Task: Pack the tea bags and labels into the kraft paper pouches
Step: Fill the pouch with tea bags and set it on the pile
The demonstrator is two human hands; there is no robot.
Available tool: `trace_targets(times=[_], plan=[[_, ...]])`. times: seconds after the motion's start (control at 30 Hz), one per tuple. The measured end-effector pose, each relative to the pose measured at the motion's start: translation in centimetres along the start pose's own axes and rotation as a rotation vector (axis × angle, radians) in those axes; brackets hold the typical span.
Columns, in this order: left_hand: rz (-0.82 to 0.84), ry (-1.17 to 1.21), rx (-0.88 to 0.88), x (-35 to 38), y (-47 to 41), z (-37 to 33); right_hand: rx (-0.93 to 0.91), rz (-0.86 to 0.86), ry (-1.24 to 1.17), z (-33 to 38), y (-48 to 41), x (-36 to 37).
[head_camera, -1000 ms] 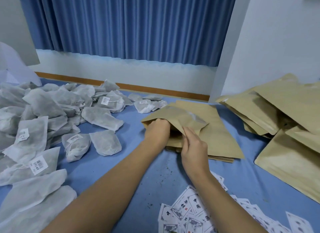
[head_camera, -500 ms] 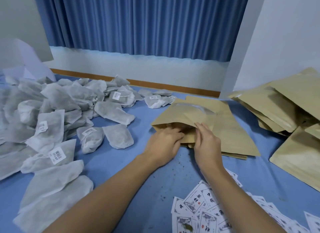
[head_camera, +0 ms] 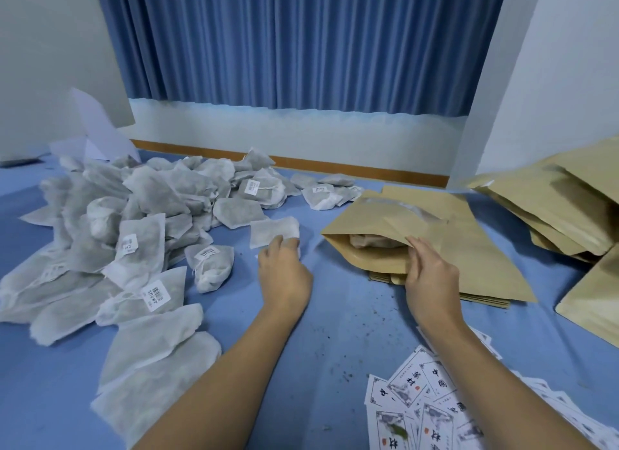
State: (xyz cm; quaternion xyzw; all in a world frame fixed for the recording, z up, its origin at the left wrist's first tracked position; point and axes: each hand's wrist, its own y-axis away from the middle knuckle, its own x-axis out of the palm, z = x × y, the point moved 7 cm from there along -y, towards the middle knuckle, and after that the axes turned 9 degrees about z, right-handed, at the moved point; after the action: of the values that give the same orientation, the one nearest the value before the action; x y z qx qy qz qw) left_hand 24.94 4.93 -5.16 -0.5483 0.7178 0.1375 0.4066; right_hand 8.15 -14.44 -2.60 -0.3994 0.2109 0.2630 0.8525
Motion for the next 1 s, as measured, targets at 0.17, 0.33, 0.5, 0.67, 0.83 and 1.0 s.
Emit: trace_targets(times=[0.17,0.33,0.5,0.67,0.83,1.0], plan=[[-0.271,0.619,0.274,-2.5,3.1,-4.2,0.067,0.0,-0.025,-0.1,0.0,0.0],[-0.043,0.247,0.699,0.8,7.6,-10.4,0.112,-0.011,-0.097,-0.6,-0.2,-0.2],[0.144,0.043,0.548,4.4,6.3,-11.8,0.12,-0.05,-0.123,-0.8,-0.3,-0.9],[0.179,-0.131,0.576,5.2,5.8,-12.1,0.1,-0.052,-0.155,-0.6,-0.6,-1.1],[0.447,-0.056,0.431,5.4,-0.1,-13.8,-0.051,0.011,-0.206,1.9,-0.3,-0.7],[0.77,-0.364,0.022,4.8,-4.0,-11.9,-0.116,0.137,-0.215,3.4,-0.1,0.3]])
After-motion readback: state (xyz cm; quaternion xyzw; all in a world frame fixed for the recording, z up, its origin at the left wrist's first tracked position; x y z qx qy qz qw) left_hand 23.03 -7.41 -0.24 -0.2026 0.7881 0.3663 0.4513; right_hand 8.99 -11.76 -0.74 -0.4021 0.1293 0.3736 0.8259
